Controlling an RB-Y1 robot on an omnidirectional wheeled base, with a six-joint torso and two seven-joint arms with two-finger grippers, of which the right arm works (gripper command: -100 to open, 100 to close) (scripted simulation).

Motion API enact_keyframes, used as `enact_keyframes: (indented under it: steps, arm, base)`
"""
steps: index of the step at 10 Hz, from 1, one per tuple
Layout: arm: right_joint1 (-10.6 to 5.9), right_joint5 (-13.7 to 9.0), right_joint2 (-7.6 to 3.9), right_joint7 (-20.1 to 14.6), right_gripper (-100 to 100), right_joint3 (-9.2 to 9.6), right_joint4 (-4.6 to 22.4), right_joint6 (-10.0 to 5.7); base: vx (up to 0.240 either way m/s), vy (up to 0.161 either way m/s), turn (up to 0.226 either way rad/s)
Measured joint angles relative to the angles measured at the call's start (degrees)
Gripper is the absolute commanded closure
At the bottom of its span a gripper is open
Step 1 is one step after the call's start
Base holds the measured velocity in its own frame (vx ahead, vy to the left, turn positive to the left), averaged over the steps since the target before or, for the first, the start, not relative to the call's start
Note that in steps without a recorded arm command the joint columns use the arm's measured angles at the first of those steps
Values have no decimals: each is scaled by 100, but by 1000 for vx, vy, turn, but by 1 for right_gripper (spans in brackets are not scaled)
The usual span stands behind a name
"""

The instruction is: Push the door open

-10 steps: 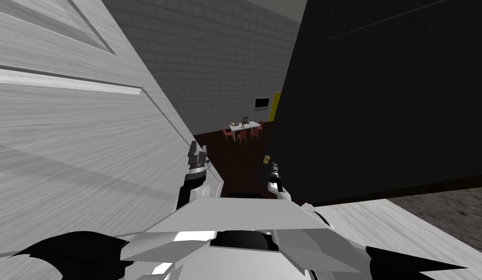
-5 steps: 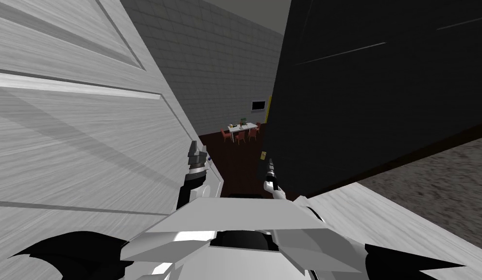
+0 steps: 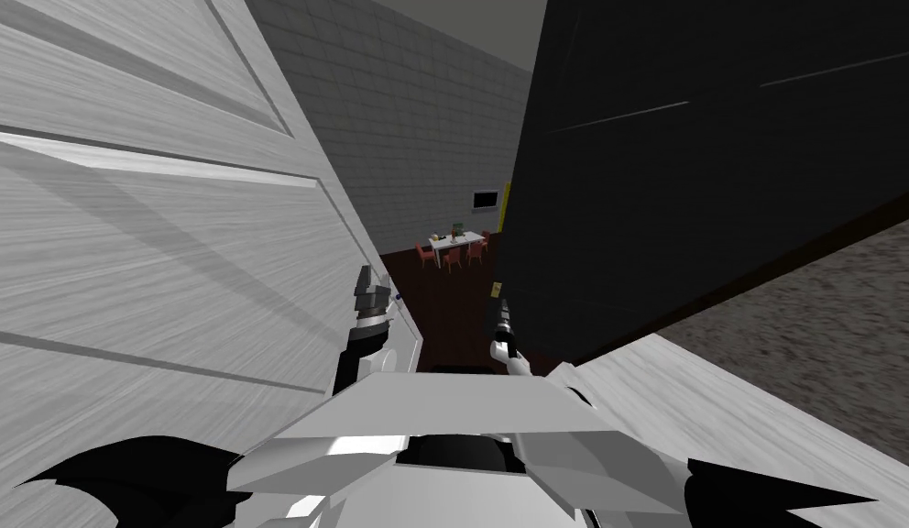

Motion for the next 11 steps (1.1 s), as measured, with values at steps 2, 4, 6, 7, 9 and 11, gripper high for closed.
enact_keyframes:
  steps: [2, 4, 6, 7, 9, 11]
  arm:
    - [-57, -9, -198, -22, -100, -15, 166, -111]
    - [90, -5, -304, -19, -100, -17, -90, -8]
    - [48, -15, -296, -46, -100, -37, 14, -78]
    - [59, -16, -239, -65, -100, -40, 35, -112]
    - [100, -25, -125, -66, -100, -60, 9, -93]
    - [91, -26, -126, -74, 100, -61, 25, -112]
  base:
    - [210, -43, 30]
    - [268, -63, 30]
    - [214, -8, 37]
    - [178, -30, -7]
    - [71, -8, 4]
    - [-9, 0, -5]
